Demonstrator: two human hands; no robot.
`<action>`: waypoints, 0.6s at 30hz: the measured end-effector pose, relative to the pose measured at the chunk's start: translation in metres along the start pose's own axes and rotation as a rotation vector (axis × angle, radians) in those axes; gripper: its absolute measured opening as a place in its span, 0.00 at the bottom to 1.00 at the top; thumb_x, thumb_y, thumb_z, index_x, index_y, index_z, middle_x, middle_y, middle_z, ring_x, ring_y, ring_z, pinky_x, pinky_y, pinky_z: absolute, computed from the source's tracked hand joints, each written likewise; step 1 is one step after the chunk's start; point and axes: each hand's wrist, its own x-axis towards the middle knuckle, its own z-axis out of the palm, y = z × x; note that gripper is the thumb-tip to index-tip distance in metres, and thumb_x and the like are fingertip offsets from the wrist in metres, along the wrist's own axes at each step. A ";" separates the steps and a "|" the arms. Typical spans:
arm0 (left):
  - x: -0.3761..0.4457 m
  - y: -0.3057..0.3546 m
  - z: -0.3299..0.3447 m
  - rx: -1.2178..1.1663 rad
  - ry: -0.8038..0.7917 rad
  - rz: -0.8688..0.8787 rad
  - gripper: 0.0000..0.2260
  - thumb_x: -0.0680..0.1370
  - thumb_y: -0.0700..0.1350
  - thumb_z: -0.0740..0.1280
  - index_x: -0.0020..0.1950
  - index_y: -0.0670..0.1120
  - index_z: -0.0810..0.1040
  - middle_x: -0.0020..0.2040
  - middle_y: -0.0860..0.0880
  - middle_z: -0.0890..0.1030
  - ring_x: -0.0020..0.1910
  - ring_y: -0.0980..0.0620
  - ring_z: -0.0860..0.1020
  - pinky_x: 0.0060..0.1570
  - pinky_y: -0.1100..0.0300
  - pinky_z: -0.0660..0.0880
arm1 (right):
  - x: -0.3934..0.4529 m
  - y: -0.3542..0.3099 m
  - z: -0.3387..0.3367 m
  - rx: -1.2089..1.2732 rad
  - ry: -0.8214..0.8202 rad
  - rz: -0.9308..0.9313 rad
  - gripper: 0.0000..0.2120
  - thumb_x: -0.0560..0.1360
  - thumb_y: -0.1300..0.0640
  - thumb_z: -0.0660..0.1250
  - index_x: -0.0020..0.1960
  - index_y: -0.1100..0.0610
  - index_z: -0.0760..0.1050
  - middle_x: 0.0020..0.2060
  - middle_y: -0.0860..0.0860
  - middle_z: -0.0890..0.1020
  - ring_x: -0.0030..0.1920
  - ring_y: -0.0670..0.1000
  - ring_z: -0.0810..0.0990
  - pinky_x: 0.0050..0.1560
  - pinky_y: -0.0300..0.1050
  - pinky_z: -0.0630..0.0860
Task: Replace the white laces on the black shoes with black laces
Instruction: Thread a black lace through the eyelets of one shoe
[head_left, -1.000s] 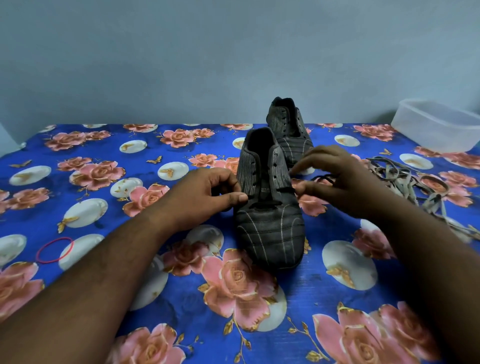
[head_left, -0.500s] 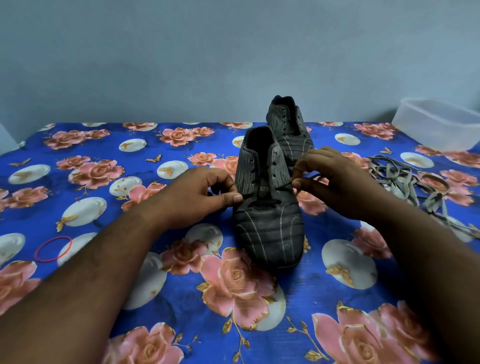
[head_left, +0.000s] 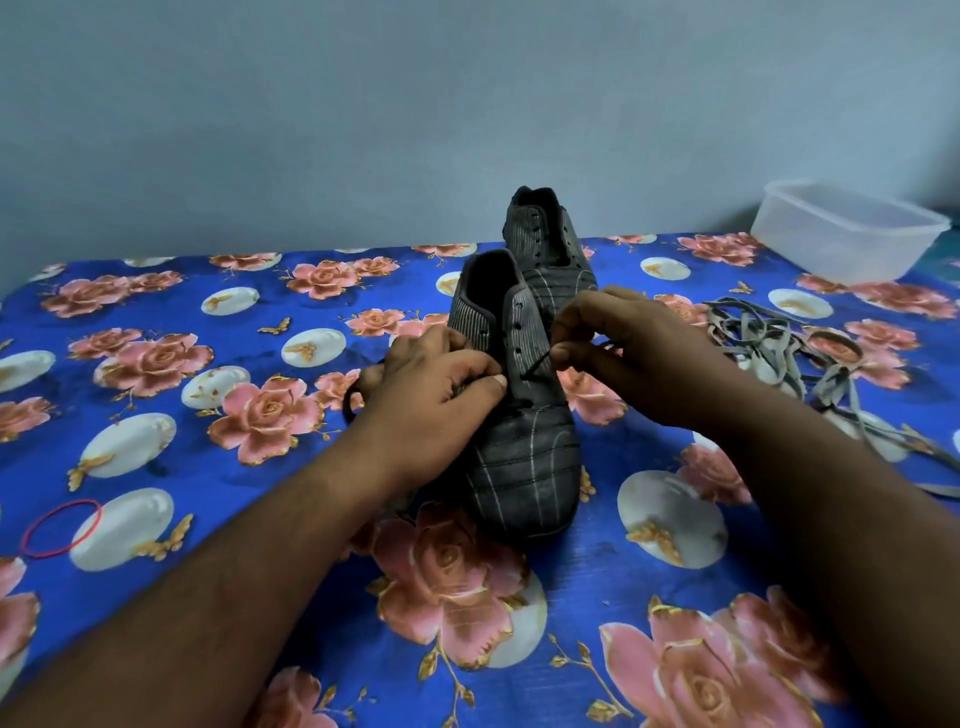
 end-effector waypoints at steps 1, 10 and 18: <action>0.001 -0.002 0.000 -0.057 -0.031 -0.018 0.11 0.71 0.66 0.57 0.42 0.68 0.78 0.52 0.60 0.71 0.63 0.52 0.66 0.65 0.50 0.60 | 0.000 0.000 0.000 0.004 -0.002 -0.006 0.04 0.80 0.51 0.68 0.50 0.51 0.76 0.40 0.37 0.78 0.47 0.46 0.76 0.45 0.34 0.71; 0.004 -0.003 0.002 -0.243 -0.076 -0.077 0.07 0.68 0.63 0.64 0.39 0.65 0.80 0.51 0.55 0.73 0.64 0.48 0.69 0.68 0.49 0.65 | 0.001 -0.002 -0.001 0.070 -0.040 0.024 0.04 0.80 0.50 0.69 0.51 0.51 0.79 0.40 0.42 0.80 0.44 0.46 0.77 0.43 0.38 0.72; 0.004 -0.005 0.006 -0.342 -0.057 -0.096 0.13 0.61 0.67 0.64 0.40 0.65 0.82 0.53 0.54 0.74 0.63 0.48 0.72 0.69 0.44 0.68 | 0.003 -0.013 0.002 0.183 -0.054 0.167 0.18 0.75 0.36 0.66 0.37 0.50 0.75 0.29 0.47 0.76 0.30 0.48 0.77 0.33 0.44 0.72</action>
